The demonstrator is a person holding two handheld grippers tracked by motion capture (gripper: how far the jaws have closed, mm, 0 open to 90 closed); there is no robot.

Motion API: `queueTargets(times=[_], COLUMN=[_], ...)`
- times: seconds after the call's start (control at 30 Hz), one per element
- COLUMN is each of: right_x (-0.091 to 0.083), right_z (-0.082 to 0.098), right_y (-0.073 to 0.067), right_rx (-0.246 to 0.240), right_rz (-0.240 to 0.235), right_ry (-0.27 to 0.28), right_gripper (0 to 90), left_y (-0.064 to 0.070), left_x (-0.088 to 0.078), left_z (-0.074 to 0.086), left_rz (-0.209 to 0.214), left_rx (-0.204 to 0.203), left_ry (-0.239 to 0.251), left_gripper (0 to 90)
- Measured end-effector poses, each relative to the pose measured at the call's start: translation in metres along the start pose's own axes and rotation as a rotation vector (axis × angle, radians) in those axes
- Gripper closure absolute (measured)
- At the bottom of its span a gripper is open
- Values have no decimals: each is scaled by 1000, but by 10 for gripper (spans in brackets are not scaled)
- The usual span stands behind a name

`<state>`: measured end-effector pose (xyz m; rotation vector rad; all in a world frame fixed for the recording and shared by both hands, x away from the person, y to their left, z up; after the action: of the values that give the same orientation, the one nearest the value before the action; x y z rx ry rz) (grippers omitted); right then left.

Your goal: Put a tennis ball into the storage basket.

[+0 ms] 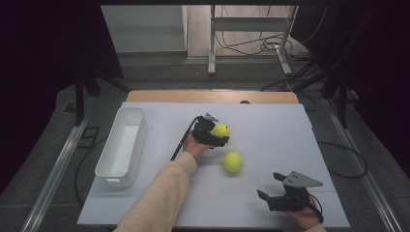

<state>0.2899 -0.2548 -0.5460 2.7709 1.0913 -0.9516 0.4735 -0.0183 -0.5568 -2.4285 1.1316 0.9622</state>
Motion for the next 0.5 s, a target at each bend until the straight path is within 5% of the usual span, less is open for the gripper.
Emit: queueTargets(times=[0.4,0.5], right_x=[-1,-1], right_z=[0,0], right_y=[1,1], right_rx=[-1,-1], right_rz=[4,3], right_ry=[-2,2], right_gripper=[108,108], left_y=[-2,-1], left_x=[9,10], left_z=[-3,-3], left_rz=[-9,-2], left_rx=[1,11], left_ry=[-23,-21], left_gripper=[85,158])
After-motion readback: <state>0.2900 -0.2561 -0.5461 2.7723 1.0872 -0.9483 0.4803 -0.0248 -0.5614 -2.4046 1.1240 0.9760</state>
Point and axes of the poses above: each handheld gripper's, and its own axes: x roughly forward along the jaws, z roughly out of its underside, y roughly to its right, the point moved 6 cm from there along x, roughly forward along the jaws, and after that the axes turned 12 degrees about x, right-handed, at the moved point
